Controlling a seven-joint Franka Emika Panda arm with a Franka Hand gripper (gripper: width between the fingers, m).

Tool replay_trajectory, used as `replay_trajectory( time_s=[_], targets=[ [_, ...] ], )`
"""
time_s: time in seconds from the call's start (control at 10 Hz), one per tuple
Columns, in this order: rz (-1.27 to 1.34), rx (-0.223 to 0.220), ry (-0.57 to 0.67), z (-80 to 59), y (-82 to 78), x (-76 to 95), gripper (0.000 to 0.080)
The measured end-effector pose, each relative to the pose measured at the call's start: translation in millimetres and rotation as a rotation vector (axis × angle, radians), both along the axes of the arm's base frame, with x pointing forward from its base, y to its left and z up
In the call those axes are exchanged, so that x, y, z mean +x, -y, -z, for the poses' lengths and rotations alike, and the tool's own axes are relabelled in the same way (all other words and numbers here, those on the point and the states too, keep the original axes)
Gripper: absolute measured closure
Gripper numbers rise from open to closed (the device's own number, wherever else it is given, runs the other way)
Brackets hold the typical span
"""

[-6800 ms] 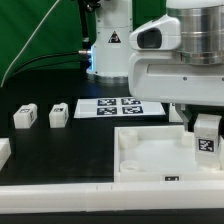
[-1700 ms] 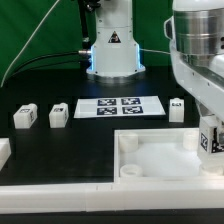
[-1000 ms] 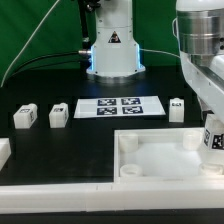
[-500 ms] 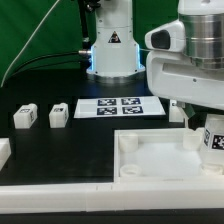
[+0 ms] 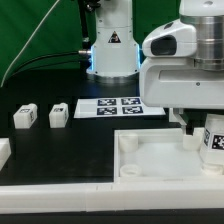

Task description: Assemble one leg

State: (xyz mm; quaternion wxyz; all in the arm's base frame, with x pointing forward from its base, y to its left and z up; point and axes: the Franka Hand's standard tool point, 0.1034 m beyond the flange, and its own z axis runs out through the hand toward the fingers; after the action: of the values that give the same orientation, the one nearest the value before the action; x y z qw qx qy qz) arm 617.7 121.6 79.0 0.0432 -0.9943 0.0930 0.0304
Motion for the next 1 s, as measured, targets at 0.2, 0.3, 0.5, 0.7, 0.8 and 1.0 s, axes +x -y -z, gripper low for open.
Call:
replay_trajectory(
  time_s=[0.2, 0.3, 0.5, 0.7, 0.8, 1.0],
  targets=[
    [-0.105, 0.005, 0.013, -0.2, 0.3, 0.6, 0.015],
    [-0.116, 0.006, 0.013, 0.2, 0.5, 0.4, 0.015],
    [-0.116, 0.006, 0.013, 0.2, 0.6, 0.3, 0.015],
    [-0.116, 0.006, 0.013, 0.3, 0.6, 0.2, 0.0256],
    [-0.116, 0.006, 0.013, 0.3, 0.6, 0.2, 0.0425],
    [-0.114, 0.005, 0.012, 0.5, 2.4, 0.3, 0.0504]
  ],
)
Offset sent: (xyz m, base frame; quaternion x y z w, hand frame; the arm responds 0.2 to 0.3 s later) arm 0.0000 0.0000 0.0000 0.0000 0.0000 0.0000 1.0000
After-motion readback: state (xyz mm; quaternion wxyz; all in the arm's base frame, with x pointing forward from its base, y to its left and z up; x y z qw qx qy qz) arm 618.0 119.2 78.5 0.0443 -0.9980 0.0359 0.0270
